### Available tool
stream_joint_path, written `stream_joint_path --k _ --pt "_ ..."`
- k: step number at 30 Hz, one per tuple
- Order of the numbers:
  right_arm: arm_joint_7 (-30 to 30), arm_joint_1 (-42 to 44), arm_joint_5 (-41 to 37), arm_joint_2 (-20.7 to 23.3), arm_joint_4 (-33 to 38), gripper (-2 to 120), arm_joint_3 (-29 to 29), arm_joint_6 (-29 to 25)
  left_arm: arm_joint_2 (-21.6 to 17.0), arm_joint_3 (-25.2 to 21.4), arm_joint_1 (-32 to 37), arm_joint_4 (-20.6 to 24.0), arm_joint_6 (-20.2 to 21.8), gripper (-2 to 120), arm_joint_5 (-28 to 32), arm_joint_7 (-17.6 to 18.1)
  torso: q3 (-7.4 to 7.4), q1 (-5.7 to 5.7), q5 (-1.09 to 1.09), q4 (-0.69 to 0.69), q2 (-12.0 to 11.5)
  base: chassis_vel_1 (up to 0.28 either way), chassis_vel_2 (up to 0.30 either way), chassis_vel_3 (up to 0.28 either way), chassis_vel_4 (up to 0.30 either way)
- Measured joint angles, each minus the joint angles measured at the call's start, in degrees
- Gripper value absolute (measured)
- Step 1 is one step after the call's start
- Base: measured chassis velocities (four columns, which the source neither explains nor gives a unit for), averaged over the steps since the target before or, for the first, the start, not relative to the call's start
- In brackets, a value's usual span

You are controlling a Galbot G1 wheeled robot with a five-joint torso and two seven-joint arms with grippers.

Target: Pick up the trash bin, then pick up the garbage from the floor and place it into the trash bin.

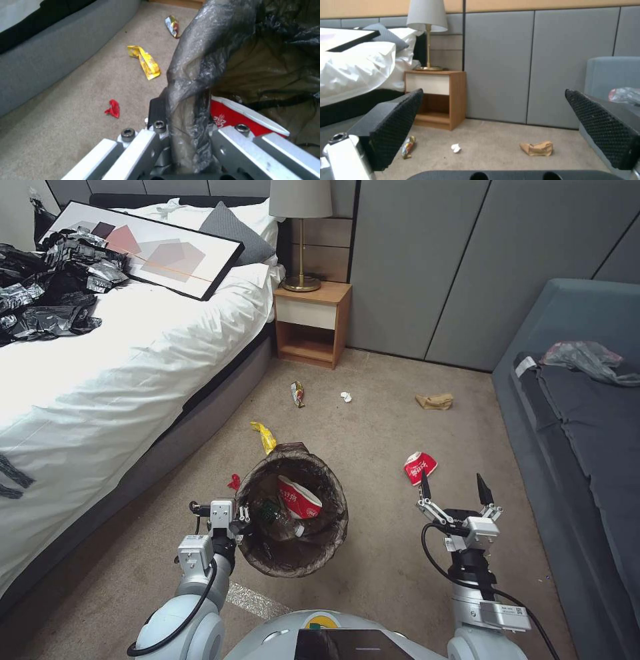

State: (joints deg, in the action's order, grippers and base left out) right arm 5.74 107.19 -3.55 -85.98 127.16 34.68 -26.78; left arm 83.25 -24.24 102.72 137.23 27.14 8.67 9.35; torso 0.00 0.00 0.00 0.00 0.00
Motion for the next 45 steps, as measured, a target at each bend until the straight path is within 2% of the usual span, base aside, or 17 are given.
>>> stream_joint_path --k 8,16,24,45 --pt "-0.14 0.1 0.92 -0.34 -1.23 100 -0.02 -1.47 0.15 -0.04 0.01 0.19 0.05 0 0.03 0.03 0.0 0.0 0.0 0.0 0.0 0.0 0.0 0.0 0.0" --pt "-2.69 -1.68 -0.51 -0.44 -1.47 100 1.68 -1.27 0.32 -0.03 0.64 1.09 0.28 0 0.46 0.18 0.0 0.0 0.0 0.0 0.0 0.0 0.0 0.0 0.0" --pt "-3.5 -3.6 -2.62 0.49 -0.5 100 3.3 0.93 0.47 -0.17 0.8 1.54 0.51 0 0.61 0.19 0.0 -0.01 0.0 0.0 0.0 -0.125 0.111 0.138 -0.12" --pt "-3.81 -4.47 -2.56 0.62 -1.1 100 3.39 0.89 0.44 -0.14 0.29 0.93 0.43 0 0.38 0.16 0.0 0.0 0.0 0.01 0.0 -0.109 0.111 0.106 -0.115"
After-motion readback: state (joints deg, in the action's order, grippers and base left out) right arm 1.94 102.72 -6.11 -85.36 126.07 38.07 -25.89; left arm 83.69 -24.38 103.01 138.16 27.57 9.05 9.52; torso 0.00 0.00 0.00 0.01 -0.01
